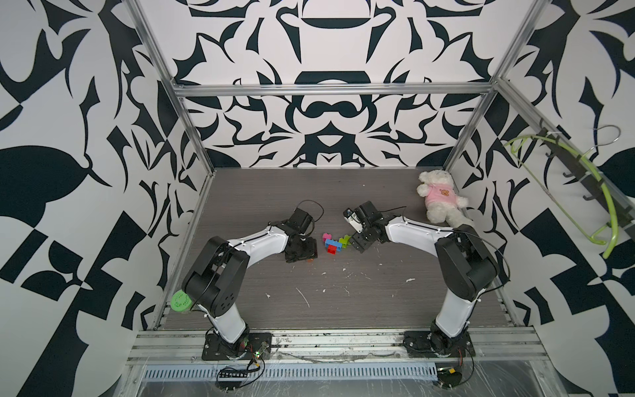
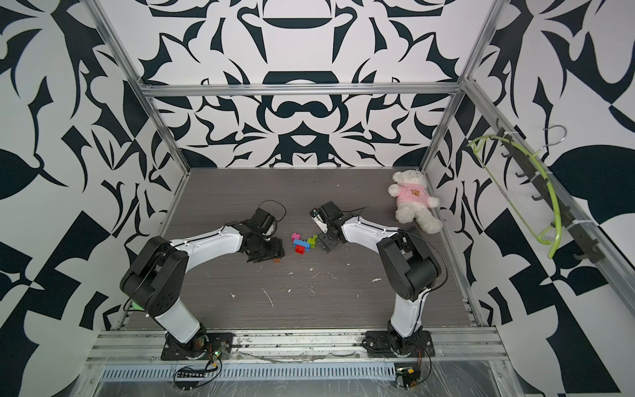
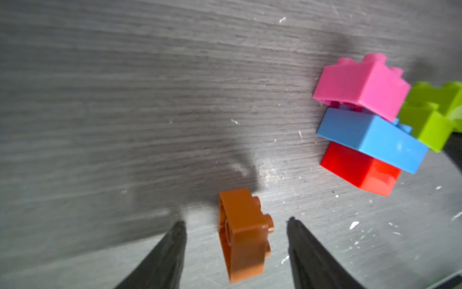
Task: Assemble the letter v with lego
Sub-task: Pick up the lego brick from the center of the board, then place the lego brick at the center of the board.
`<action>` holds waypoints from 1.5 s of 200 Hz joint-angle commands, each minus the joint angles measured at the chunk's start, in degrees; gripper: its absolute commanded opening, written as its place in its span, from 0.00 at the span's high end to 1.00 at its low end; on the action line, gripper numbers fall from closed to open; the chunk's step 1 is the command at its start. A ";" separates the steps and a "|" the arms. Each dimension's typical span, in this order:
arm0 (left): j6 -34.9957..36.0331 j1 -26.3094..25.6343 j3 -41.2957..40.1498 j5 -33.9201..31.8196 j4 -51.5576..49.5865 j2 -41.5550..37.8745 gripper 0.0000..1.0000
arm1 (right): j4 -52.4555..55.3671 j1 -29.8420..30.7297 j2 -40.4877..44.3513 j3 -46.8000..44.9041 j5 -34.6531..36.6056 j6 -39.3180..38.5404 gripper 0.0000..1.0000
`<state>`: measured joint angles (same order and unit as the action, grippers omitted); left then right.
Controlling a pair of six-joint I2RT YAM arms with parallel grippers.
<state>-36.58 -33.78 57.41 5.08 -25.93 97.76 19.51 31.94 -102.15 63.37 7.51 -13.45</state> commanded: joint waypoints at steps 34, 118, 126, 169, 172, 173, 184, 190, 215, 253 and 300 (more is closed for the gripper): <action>-1.90 -0.18 6.07 -0.68 -3.16 4.77 0.68 | -0.25 0.40 15.65 -6.54 -2.51 0.90 0.05; -11.40 1.01 15.38 -8.15 -7.82 8.59 0.92 | -9.32 0.49 20.79 -10.42 -1.97 -4.06 0.05; -12.76 1.71 16.95 -9.25 -8.35 9.44 0.92 | -9.79 0.49 20.47 -10.31 -1.94 -3.97 0.05; -22.00 2.65 25.30 -16.57 -10.46 16.12 0.91 | -13.66 0.51 19.71 -11.38 -8.22 -5.50 0.07; -22.56 2.59 25.83 -16.73 -10.64 16.78 0.91 | -13.93 0.49 19.71 -11.42 -8.52 -5.49 0.07; -22.70 2.63 26.00 -16.75 -10.68 16.95 0.91 | -14.00 0.49 19.71 -11.43 -8.67 -5.47 0.07; -24.52 2.63 27.38 -16.95 -10.99 19.02 0.91 | -14.27 0.51 19.87 -11.43 -10.48 -5.19 0.07; -25.56 2.55 28.08 -17.38 -11.51 19.98 0.87 | -14.53 0.49 19.90 -11.51 -11.53 -4.91 0.07; -27.92 1.90 29.13 -19.77 -12.57 21.30 0.70 | -14.75 0.53 19.77 -11.60 -14.63 -3.87 0.07; -28.55 1.95 26.89 -17.92 -9.90 19.05 0.22 | -16.83 1.56 18.83 -11.20 -19.46 -1.65 0.07; -25.90 7.07 13.09 -13.10 -2.07 6.95 0.00 | -20.66 7.31 13.58 -8.15 -15.54 1.74 0.06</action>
<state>-64.12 -31.00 77.89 -10.74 -30.98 112.79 1.98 36.86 -85.71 51.72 -9.32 -15.00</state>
